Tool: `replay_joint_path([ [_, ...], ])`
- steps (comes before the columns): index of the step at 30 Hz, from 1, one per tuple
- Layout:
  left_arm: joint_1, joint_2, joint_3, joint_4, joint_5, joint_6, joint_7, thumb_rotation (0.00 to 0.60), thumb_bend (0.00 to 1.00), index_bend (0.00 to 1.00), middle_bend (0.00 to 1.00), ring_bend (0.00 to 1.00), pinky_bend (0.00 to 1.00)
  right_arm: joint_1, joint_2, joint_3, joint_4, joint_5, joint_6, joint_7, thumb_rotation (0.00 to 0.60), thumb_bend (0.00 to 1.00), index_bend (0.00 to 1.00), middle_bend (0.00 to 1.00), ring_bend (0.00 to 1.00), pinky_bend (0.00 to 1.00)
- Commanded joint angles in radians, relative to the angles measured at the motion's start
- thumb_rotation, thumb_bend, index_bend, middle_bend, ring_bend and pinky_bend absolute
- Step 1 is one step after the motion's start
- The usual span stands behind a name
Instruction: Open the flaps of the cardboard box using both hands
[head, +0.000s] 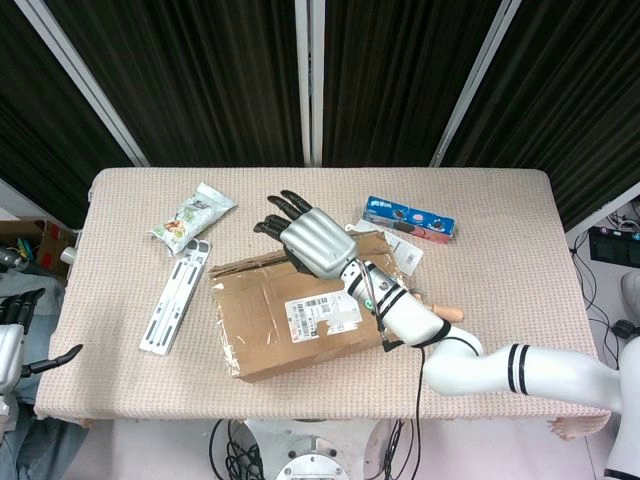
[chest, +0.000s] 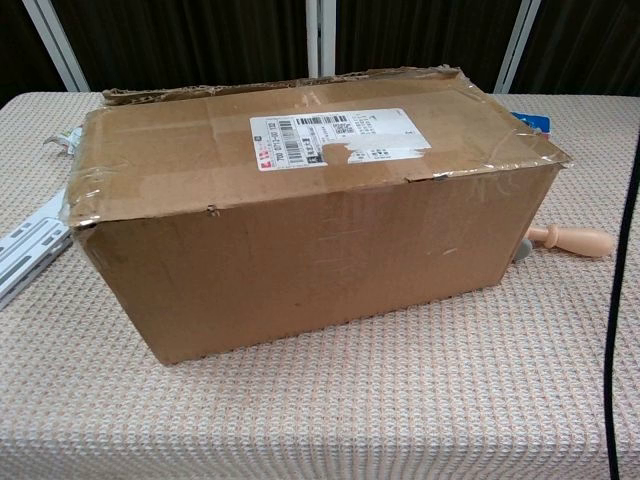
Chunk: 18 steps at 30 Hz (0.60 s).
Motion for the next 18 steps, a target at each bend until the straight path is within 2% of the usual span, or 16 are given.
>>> replay_joint_path([
  [1, 0.001, 0.001, -0.001, 0.001, -0.005, -0.001, 0.0, 0.238, 0.0, 0.1, 0.12, 0.11, 0.21, 0.042, 0.076, -0.042, -0.036, 0.122, -0.132, 0.063, 0.6, 0.88, 0.26, 0.26, 0.0, 0.0],
  [5, 0.005, 0.003, 0.002, 0.004, -0.014, -0.008, -0.007, 0.241, 0.0, 0.1, 0.12, 0.11, 0.21, 0.086, 0.071, -0.07, -0.022, 0.177, -0.169, 0.078, 0.6, 0.91, 0.23, 0.25, 0.0, 0.0],
  [18, 0.009, 0.007, 0.002, 0.024, -0.02, -0.014, -0.035, 0.239, 0.0, 0.1, 0.12, 0.11, 0.21, 0.178, 0.055, -0.161, -0.001, 0.262, -0.163, 0.076, 0.6, 0.93, 0.21, 0.26, 0.0, 0.0],
])
